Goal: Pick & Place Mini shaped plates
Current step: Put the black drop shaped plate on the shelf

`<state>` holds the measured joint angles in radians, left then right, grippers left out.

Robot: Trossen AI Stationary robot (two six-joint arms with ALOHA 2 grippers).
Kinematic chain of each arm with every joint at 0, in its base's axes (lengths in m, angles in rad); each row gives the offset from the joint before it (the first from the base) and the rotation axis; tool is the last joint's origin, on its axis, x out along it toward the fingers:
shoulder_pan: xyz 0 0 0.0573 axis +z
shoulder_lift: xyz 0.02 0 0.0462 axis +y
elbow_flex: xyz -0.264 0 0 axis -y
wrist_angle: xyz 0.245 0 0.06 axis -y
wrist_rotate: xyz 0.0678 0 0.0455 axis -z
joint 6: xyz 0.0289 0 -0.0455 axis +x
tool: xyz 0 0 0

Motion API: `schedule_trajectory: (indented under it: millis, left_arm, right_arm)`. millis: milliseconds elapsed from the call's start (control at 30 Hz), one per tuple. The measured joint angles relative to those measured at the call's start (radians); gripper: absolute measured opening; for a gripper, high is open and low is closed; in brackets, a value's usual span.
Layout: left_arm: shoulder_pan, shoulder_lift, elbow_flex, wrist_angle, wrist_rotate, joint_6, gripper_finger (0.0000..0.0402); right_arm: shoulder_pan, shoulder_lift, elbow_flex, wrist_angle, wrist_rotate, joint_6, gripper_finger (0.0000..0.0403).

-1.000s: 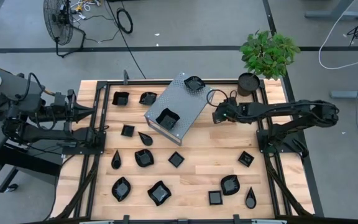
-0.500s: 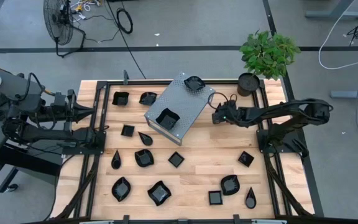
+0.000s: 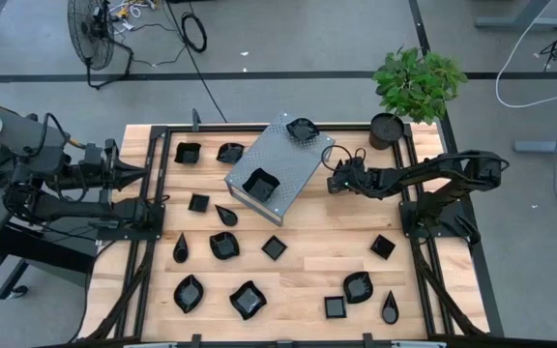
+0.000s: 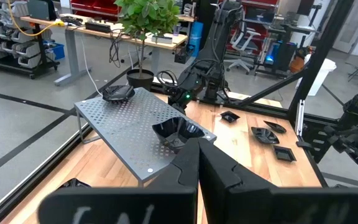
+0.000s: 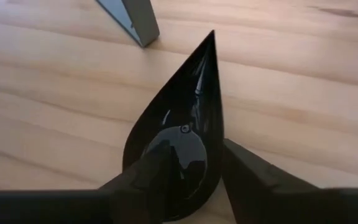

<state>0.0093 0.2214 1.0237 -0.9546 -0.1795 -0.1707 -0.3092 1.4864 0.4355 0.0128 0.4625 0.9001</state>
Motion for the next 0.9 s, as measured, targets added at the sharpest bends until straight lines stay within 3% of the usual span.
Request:
schedule_trajectory:
  millis: [400,700,900]
  left_arm:
    - [0.0,0.0,0.0,0.0,0.0,0.0,0.0005]
    - [0.0,0.0,0.0,0.0,0.0,0.0,0.0005]
    - [0.0,0.0,0.0,0.0,0.0,0.0,0.0005]
  right_arm:
    - [-0.001,0.0,0.0,0.013,-0.033,0.008,0.0012]
    - [0.0,-0.01,0.001,0.018,-0.066,0.045,0.0002]
    - [0.002,-0.09,0.008,-0.041,-0.095,0.057,0.0001]
